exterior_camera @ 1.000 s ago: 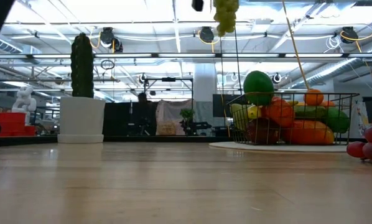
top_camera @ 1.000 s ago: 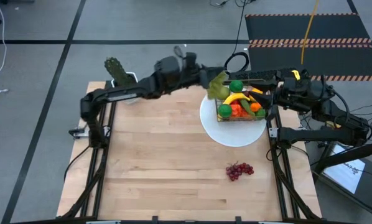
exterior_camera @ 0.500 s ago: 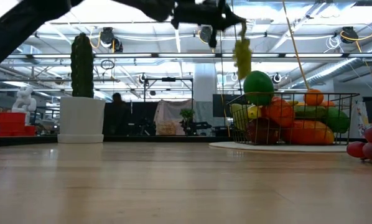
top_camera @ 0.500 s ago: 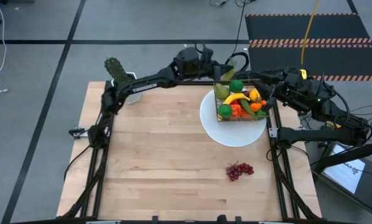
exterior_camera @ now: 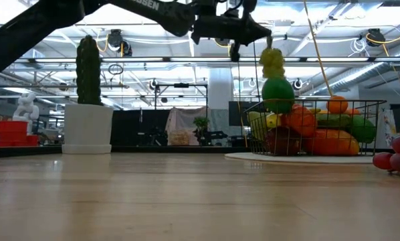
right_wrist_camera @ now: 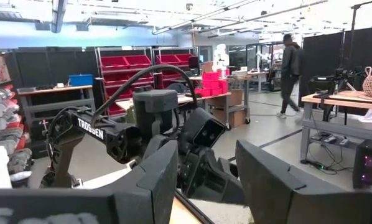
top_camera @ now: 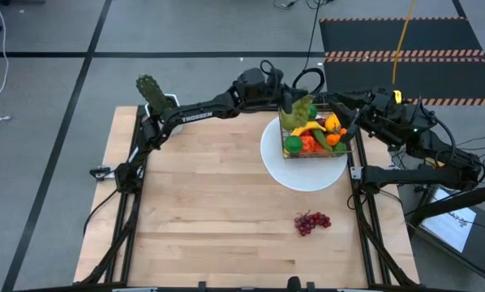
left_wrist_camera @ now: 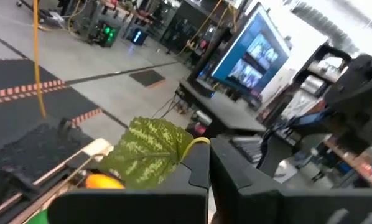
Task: Build produce basket
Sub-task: Put the green grapes into the gold wire basket
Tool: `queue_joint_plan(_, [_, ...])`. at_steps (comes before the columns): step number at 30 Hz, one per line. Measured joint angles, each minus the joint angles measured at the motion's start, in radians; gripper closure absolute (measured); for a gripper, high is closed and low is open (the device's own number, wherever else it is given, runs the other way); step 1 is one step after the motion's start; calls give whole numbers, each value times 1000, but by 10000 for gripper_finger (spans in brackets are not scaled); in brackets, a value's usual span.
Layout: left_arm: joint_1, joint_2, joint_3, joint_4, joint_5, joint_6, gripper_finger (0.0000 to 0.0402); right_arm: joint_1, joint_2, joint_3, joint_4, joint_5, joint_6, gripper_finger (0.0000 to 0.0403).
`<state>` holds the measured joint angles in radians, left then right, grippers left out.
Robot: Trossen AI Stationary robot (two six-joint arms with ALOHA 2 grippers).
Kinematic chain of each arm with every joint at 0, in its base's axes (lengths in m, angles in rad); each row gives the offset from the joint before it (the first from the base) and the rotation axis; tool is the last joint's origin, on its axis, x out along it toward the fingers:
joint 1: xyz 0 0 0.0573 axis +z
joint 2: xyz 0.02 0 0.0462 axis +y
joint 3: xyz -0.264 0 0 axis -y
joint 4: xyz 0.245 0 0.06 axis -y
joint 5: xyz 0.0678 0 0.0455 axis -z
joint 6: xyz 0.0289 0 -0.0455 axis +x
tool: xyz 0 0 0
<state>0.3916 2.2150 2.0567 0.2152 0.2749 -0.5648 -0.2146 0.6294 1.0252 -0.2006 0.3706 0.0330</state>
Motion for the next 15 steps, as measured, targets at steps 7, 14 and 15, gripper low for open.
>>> queue_joint_plan(7, [3, 0, 0, -152, -4, 76, 399, 0, 0, 0, -1, 0, 6, 248])
queue_joint_plan(14, [1, 0, 0, -195, -4, 94, 398, 0, 0, 0, 0, -4, 7, 248])
queue_joint_plan(15, [-1, 0, 0, -195, -4, 103, 396, 0, 0, 0, 1, -4, 7, 248])
